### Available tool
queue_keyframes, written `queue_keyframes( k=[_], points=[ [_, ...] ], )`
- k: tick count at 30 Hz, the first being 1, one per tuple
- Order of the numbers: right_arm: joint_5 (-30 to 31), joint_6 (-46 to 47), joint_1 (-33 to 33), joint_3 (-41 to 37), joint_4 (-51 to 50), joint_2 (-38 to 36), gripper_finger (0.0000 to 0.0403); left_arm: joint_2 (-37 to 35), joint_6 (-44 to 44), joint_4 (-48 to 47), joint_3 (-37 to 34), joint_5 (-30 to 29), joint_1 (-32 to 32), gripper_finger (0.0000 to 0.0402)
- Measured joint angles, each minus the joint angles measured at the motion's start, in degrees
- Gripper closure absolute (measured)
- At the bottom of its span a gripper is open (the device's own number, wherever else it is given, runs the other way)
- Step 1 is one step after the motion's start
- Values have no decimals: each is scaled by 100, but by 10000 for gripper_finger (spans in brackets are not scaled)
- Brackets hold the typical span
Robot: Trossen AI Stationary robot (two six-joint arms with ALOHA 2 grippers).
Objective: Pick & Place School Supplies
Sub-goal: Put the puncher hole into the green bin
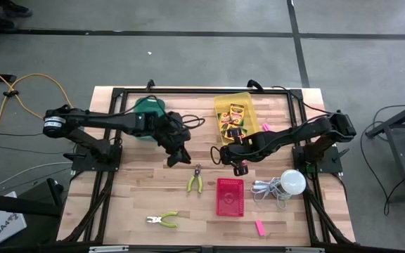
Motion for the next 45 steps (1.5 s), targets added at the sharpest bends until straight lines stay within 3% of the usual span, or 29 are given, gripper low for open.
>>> queue_keyframes(
  k=[3,8,13,20,28,33,39,45],
  points=[
    [-1,2,0,0,0,0,401,79,-457,12,3,-285,-191,297],
    [-77,0,0,0,20,0,401,178,-1482,-253,1,-1556,-614,297],
    [-563,2,-79,0,250,0,401,207,-2273,-343,1,-2568,-1055,297],
    [-1254,3,-203,0,1012,0,401,207,-2814,-330,1,-3331,-1468,297],
    [-835,1,-199,0,851,0,401,339,-3509,-262,3,-3853,-2017,296],
    [-414,273,-199,0,384,0,401,682,-3800,-57,3,-4052,-2359,269],
    [-234,859,-197,0,-319,0,401,1206,-4137,477,3,-4072,-2502,230],
    [-133,1208,-68,-10,-624,0,401,1495,-4409,567,7,-4052,-2497,227]
  ],
)
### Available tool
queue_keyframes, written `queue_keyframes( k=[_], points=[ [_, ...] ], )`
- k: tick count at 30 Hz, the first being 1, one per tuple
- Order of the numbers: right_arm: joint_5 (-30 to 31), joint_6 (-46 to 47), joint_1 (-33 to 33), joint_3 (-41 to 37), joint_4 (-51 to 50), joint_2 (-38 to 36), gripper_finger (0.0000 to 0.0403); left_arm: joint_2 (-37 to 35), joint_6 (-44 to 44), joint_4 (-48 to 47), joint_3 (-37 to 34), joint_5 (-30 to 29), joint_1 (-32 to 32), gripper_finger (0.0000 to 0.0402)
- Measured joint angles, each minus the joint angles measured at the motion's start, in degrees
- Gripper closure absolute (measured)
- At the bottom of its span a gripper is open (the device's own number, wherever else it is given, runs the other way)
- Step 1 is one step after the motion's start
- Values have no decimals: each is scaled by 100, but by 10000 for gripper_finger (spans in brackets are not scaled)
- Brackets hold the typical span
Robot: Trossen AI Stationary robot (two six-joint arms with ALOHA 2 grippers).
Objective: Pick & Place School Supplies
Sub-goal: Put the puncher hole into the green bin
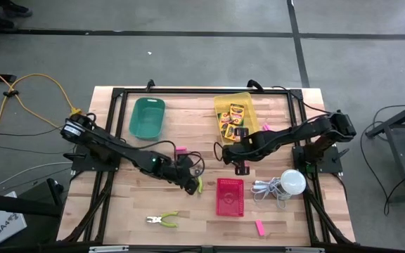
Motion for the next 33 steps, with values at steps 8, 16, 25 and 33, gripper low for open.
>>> queue_keyframes(
  k=[8,16,25,33],
  points=[
    [-5,15,290,-7,-93,0,401,196,-485,-234,4,4,-29,226],
    [-14,19,473,-7,-132,0,401,425,-470,-272,1,90,23,226],
    [-28,62,525,-63,-178,0,401,546,-392,-422,-2,25,30,227],
    [-16,127,523,-62,-206,0,401,913,-297,-219,0,214,32,227]
  ],
)
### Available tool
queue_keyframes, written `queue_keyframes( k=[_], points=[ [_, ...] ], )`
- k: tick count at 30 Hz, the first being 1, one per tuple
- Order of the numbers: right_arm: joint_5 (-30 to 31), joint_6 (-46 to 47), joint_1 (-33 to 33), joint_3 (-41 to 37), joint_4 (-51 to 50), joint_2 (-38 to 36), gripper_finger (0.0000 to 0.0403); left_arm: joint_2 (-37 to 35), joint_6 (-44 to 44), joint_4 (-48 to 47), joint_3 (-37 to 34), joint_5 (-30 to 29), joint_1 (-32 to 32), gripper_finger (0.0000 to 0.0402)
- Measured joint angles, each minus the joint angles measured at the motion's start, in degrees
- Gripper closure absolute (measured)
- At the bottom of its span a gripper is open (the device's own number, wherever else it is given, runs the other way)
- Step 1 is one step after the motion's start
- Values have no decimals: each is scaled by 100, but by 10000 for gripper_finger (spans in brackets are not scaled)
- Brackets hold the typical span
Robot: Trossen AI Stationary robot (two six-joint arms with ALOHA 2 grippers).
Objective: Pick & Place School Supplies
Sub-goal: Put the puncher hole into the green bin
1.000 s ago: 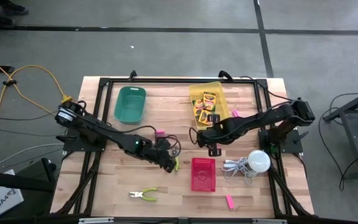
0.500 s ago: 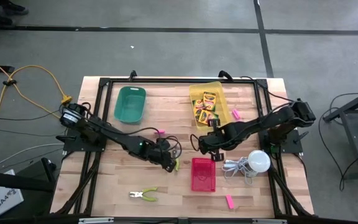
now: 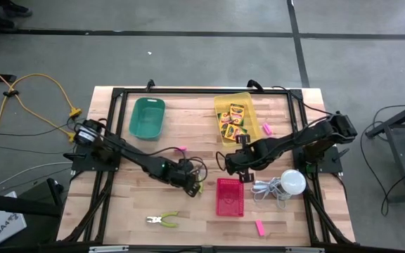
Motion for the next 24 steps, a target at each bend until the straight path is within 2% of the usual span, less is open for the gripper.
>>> queue_keyframes(
  k=[17,24],
  points=[
    [-12,129,120,-2,-110,-2,401,345,168,110,20,51,66,229],
    [-20,129,127,-2,-106,-2,401,369,166,81,11,86,66,264]
  ],
)
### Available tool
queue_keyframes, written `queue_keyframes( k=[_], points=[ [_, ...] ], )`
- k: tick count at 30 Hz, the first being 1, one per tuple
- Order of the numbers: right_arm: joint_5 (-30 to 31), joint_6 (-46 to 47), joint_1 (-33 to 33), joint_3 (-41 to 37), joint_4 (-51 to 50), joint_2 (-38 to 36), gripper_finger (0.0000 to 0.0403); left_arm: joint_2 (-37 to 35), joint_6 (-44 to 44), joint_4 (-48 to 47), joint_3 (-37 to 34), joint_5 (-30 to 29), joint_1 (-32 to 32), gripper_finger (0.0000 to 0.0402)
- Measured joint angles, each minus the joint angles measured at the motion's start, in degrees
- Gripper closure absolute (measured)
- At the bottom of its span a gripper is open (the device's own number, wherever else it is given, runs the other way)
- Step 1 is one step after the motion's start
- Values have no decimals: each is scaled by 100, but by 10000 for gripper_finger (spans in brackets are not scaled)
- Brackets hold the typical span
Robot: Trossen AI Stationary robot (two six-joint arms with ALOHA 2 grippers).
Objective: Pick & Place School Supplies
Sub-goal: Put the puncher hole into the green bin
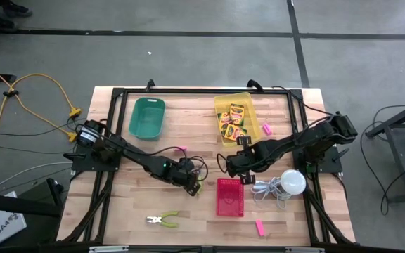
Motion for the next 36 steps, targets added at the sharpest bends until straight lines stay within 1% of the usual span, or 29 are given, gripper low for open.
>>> queue_keyframes(
  k=[7,16,19,23,30,36],
  points=[
    [0,0,0,0,0,0,401,9,24,-2,-8,-3,0,302],
    [0,0,0,0,1,0,401,17,12,63,-11,8,2,337],
    [0,0,0,0,2,0,401,17,147,121,-13,14,2,348],
    [0,-2,0,0,2,0,401,20,339,293,-15,27,2,351],
    [0,-1,0,0,2,0,401,12,571,904,-17,95,16,353],
    [-2,0,0,0,2,0,401,-166,774,936,-17,23,105,353]
  ],
)
